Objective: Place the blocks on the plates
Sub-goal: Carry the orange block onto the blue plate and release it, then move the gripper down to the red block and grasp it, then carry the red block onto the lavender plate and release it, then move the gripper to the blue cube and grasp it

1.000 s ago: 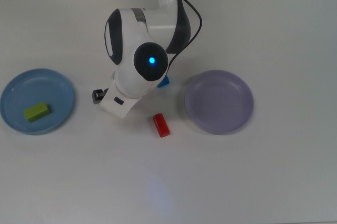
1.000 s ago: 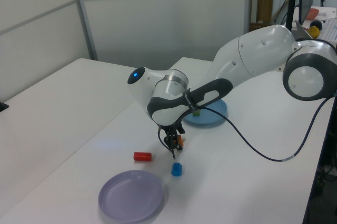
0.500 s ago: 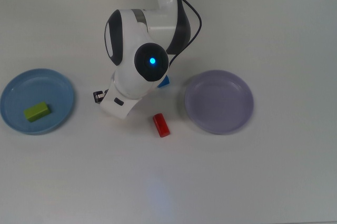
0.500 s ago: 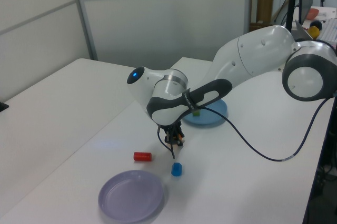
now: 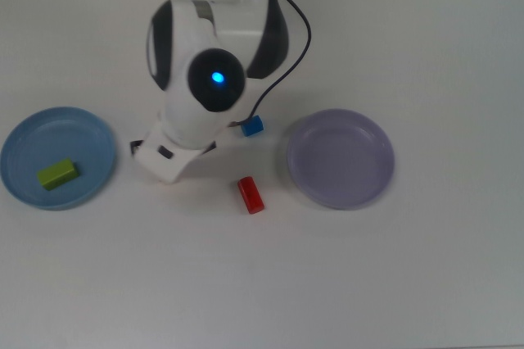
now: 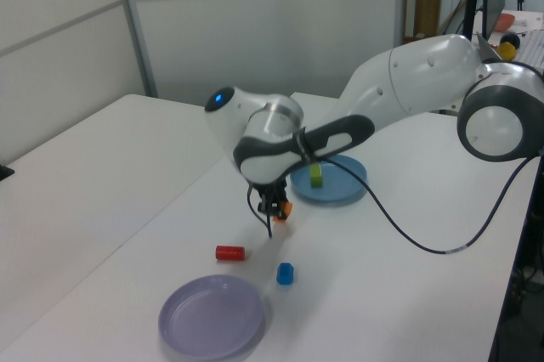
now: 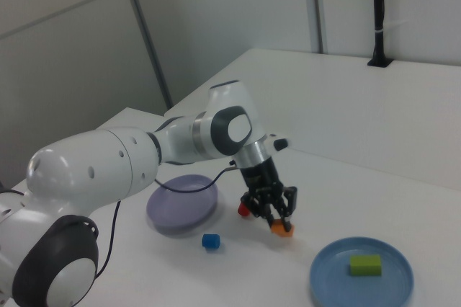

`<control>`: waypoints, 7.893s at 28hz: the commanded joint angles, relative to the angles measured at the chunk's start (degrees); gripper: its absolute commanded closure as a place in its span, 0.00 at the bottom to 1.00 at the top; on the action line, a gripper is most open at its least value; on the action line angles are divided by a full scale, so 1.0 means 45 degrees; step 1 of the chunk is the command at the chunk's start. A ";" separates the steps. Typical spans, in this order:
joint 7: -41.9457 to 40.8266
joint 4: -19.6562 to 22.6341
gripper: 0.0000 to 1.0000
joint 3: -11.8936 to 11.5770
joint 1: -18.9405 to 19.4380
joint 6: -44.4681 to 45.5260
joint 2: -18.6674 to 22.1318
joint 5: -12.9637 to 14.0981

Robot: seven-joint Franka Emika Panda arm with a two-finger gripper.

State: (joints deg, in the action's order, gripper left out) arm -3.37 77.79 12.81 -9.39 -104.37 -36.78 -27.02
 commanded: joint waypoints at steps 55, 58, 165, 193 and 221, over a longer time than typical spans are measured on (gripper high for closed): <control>0.0201 0.0056 0.00 -0.1655 0.2298 -0.0925 0.0985 0.2391; 0.0493 0.0115 0.00 -0.1655 0.2535 -0.1765 0.0771 0.2469; 0.0123 0.1345 0.00 -0.0170 0.3140 0.2724 0.0731 0.0008; 0.0319 0.1385 1.00 -0.0073 0.3375 0.2588 0.0047 -0.0441; 0.0416 0.0564 0.00 0.0181 0.3336 0.0713 0.0106 -0.0715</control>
State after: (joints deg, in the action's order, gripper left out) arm -1.77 79.33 14.27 5.45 -98.64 -36.73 -29.16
